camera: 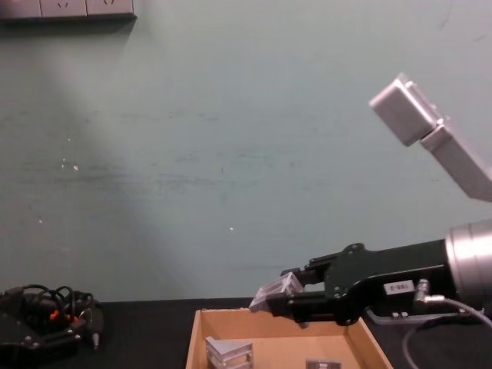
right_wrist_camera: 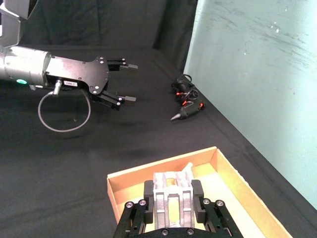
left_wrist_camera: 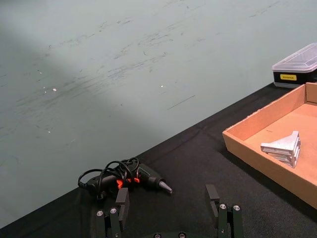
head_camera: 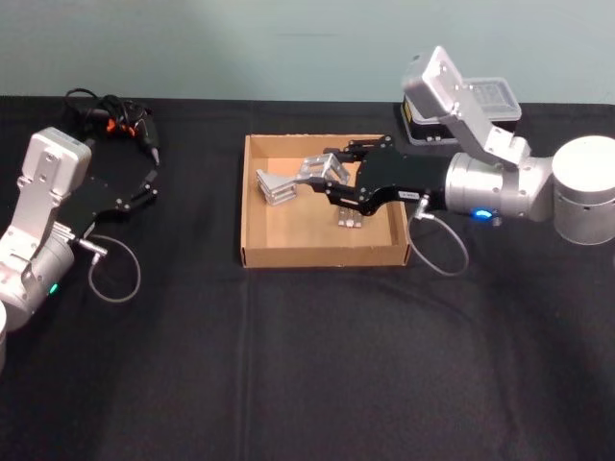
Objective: Use one hand to pick up the angle iron from the table and place it into the box.
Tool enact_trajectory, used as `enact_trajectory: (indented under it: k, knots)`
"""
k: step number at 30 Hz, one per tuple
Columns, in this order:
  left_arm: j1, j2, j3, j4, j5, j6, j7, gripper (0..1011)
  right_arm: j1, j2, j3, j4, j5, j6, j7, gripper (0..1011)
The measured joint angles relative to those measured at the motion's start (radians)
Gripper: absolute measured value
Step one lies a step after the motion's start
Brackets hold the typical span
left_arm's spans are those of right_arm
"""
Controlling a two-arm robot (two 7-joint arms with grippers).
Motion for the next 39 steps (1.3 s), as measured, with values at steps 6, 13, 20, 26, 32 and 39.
enact_trajectory:
  k: [6, 13, 20, 26, 32, 39]
  knots:
    - [0.0, 0.0, 0.0, 0.0, 0.0, 0.0, 0.0, 1000, 0.026, -0.045, -0.024, 0.062, -0.027, -0.014, 0.008, 450]
    - [0.0, 0.0, 0.0, 0.0, 0.0, 0.0, 0.0, 1000, 0.051, -0.081, -0.051, 0.117, -0.066, -0.02, 0.02, 450]
    - [0.0, 0.0, 0.0, 0.0, 0.0, 0.0, 0.0, 1000, 0.066, -0.1, -0.066, 0.152, -0.094, -0.009, 0.031, 450]
    - [0.0, 0.0, 0.0, 0.0, 0.0, 0.0, 0.0, 1000, 0.073, -0.108, -0.07, 0.172, -0.109, -0.003, 0.038, 450]
    - [0.0, 0.0, 0.0, 0.0, 0.0, 0.0, 0.0, 1000, 0.075, -0.111, -0.073, 0.177, -0.121, 0.009, 0.041, 450]
    - [0.0, 0.0, 0.0, 0.0, 0.0, 0.0, 0.0, 1000, 0.079, -0.111, -0.076, 0.183, -0.134, 0.025, 0.046, 450]
